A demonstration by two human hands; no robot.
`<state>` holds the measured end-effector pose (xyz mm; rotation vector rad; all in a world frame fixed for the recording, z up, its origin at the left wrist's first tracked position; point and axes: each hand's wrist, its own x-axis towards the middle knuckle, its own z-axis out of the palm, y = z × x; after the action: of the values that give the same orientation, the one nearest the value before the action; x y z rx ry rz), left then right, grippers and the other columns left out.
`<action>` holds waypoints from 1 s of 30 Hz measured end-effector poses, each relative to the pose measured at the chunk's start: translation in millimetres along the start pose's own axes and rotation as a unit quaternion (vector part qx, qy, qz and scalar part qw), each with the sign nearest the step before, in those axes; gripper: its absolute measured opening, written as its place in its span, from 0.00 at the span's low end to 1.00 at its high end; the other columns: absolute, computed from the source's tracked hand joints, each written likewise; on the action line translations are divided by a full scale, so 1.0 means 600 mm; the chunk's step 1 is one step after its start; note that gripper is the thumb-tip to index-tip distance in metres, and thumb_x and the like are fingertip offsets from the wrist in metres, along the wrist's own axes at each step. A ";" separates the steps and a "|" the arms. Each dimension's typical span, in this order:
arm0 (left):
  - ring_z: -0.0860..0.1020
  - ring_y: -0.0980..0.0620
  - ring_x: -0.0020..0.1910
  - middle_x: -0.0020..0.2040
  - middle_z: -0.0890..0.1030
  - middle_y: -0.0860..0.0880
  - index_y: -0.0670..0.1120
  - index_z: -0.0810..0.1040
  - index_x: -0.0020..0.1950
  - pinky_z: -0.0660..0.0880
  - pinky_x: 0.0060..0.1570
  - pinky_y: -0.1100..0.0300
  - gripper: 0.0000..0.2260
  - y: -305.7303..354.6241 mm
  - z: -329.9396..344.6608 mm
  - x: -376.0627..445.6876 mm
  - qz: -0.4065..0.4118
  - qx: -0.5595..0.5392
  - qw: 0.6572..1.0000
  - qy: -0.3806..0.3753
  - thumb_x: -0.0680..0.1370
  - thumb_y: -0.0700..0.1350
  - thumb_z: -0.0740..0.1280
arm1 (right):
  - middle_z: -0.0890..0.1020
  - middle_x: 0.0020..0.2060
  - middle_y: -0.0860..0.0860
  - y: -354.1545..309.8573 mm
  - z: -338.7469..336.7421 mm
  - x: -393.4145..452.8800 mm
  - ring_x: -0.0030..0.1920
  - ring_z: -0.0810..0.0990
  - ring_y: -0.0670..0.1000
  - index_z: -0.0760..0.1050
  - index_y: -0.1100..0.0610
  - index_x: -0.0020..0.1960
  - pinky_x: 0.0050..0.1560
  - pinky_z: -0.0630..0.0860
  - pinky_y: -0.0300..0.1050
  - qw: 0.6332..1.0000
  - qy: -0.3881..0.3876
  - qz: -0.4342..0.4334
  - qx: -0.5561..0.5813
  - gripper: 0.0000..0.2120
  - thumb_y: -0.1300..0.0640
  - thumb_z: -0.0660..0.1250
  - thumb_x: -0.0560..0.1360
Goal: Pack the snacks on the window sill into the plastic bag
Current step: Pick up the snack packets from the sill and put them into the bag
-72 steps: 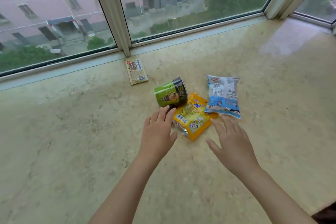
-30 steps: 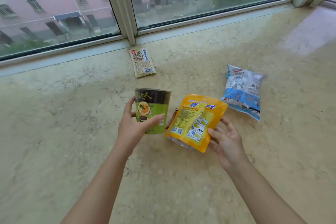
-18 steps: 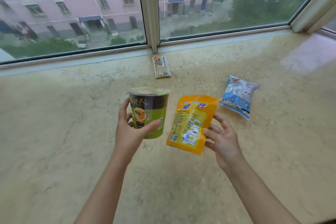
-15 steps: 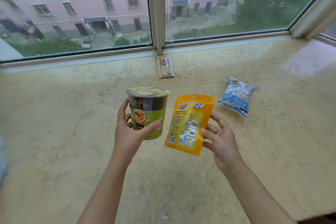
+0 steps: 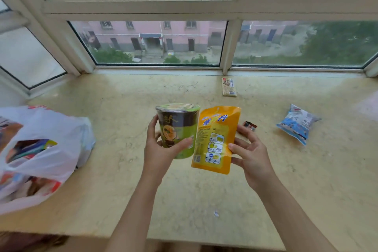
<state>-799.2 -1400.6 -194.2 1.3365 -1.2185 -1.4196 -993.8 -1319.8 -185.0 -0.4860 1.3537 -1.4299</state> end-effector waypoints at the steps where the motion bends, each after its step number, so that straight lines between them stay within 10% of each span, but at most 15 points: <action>1: 0.81 0.64 0.46 0.58 0.77 0.53 0.66 0.63 0.68 0.76 0.37 0.70 0.46 0.005 -0.022 -0.004 0.004 -0.001 1.000 0.003 0.58 0.45 0.82 | 0.86 0.42 0.53 -0.001 0.021 -0.008 0.41 0.85 0.53 0.73 0.50 0.59 0.35 0.80 0.47 1.000 -0.006 -0.004 -0.003 0.23 0.74 0.64 0.73; 14: 0.81 0.57 0.53 0.58 0.76 0.53 0.75 0.66 0.59 0.80 0.48 0.59 0.43 0.015 -0.419 -0.069 0.032 -0.029 0.995 0.087 0.51 0.53 0.82 | 0.85 0.42 0.56 0.081 0.351 -0.116 0.40 0.84 0.53 0.73 0.52 0.61 0.39 0.82 0.50 0.995 -0.099 0.000 -0.010 0.24 0.75 0.64 0.72; 18: 0.81 0.53 0.55 0.61 0.79 0.51 0.63 0.66 0.69 0.79 0.54 0.48 0.46 0.006 -0.551 -0.089 0.025 -0.032 0.989 0.139 0.55 0.49 0.84 | 0.85 0.41 0.55 0.114 0.465 -0.135 0.39 0.84 0.53 0.74 0.53 0.60 0.38 0.82 0.50 0.989 -0.147 0.024 -0.020 0.24 0.76 0.63 0.71; 30: 0.82 0.59 0.51 0.51 0.81 0.61 0.69 0.67 0.61 0.80 0.53 0.51 0.40 0.010 -0.759 -0.042 0.014 -0.031 0.965 0.261 0.59 0.46 0.83 | 0.84 0.45 0.60 0.187 0.741 -0.081 0.43 0.83 0.56 0.74 0.53 0.62 0.39 0.82 0.52 0.953 -0.279 0.070 -0.092 0.23 0.74 0.64 0.73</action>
<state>-344.5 -1428.0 -169.1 1.5173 -0.8301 -0.9828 -556.8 -1461.0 -145.6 -0.8285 1.0344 -0.9514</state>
